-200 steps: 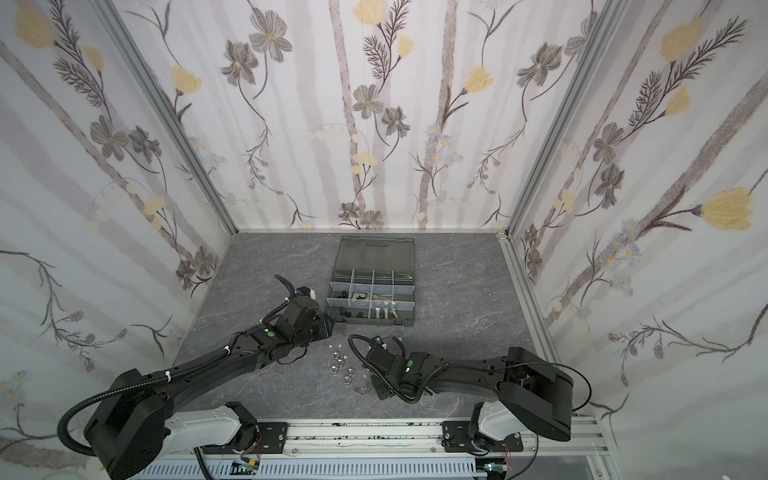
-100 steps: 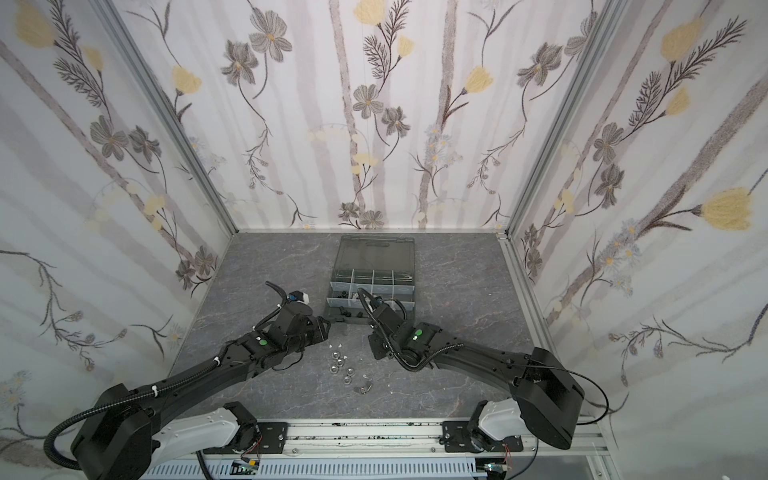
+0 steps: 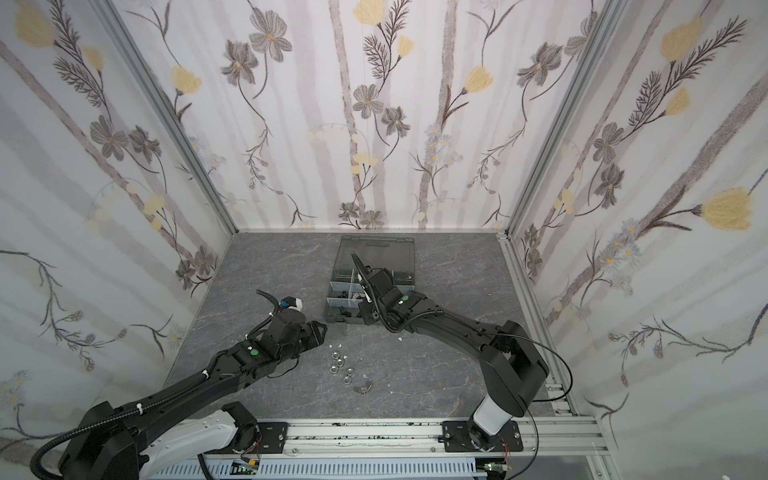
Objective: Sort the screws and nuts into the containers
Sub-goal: 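Lift and carry the wing nut with the right gripper over the wing-nut compartment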
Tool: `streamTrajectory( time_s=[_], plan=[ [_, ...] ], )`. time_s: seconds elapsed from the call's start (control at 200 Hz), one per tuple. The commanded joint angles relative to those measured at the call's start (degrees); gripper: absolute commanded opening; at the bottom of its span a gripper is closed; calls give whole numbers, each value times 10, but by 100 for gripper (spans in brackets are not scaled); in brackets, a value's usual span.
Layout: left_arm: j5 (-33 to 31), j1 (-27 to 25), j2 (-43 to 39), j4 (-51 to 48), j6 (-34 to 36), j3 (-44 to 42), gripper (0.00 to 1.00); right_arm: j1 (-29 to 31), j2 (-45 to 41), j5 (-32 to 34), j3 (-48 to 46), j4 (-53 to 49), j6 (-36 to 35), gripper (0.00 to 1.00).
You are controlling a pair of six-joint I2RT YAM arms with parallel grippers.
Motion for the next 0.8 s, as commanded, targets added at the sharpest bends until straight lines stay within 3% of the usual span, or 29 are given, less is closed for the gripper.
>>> streamTrajectory(
  time_s=[0.0,0.794],
  plan=[
    [-9,-1,-6,6,-10,-5,46,-17,18,-14,29,20,-19,17],
    [-13,-10,-36,6,-23,-34,47,-56,179,-15,219,-16,-39,17]
  ],
)
